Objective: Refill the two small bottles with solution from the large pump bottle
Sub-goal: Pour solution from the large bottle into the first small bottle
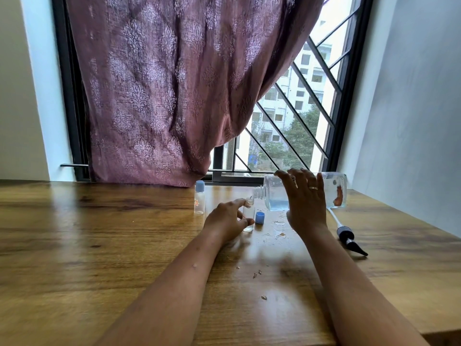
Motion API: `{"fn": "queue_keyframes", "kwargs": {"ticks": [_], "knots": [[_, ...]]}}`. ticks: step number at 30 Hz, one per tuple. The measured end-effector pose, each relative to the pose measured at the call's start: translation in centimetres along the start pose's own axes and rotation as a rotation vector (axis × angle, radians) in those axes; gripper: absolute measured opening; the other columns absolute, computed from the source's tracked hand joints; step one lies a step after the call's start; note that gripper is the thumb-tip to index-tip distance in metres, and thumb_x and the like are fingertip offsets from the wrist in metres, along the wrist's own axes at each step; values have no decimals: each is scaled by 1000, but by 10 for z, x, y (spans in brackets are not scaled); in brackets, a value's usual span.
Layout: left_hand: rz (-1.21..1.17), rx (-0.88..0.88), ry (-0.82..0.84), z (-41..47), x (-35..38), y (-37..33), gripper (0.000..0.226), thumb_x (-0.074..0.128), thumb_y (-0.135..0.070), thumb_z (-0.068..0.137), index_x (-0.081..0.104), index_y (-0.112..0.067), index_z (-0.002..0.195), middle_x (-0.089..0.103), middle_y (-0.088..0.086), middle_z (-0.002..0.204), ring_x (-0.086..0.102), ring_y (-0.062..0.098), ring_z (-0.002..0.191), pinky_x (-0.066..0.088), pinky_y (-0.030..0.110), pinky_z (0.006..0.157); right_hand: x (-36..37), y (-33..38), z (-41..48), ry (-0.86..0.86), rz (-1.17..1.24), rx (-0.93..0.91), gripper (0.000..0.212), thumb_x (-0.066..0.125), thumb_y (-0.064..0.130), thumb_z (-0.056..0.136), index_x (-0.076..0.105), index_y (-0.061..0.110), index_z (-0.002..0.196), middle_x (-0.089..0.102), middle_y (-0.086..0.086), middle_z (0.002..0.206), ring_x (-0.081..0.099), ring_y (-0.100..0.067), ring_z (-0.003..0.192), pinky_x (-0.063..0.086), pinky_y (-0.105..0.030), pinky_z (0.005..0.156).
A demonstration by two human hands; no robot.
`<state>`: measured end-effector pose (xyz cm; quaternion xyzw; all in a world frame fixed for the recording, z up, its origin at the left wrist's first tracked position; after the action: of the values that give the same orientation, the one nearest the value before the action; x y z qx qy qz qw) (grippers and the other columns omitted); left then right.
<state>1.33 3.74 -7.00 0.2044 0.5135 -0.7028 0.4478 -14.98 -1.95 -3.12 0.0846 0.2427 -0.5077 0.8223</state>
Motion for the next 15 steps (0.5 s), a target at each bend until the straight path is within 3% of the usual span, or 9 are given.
{"fn": "queue_keyframes", "kwargs": {"ticks": [15], "knots": [[-29, -6, 5, 0, 0, 0, 48, 69, -35, 81, 52, -27, 125, 67, 1, 111, 62, 18, 99, 50, 32, 87, 0, 0, 1, 8, 4, 5, 91, 57, -17, 53, 41, 26, 131, 52, -7, 127, 41, -33, 124, 14, -47, 114]]}}
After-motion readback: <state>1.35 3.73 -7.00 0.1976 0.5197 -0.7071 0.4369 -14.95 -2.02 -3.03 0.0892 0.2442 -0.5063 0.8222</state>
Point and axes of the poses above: each hand's wrist, its own z-axis towards the middle knuckle, its own x-axis out of the palm, y = z × x, the point moved 5 cm from there along z, towards the middle knuckle
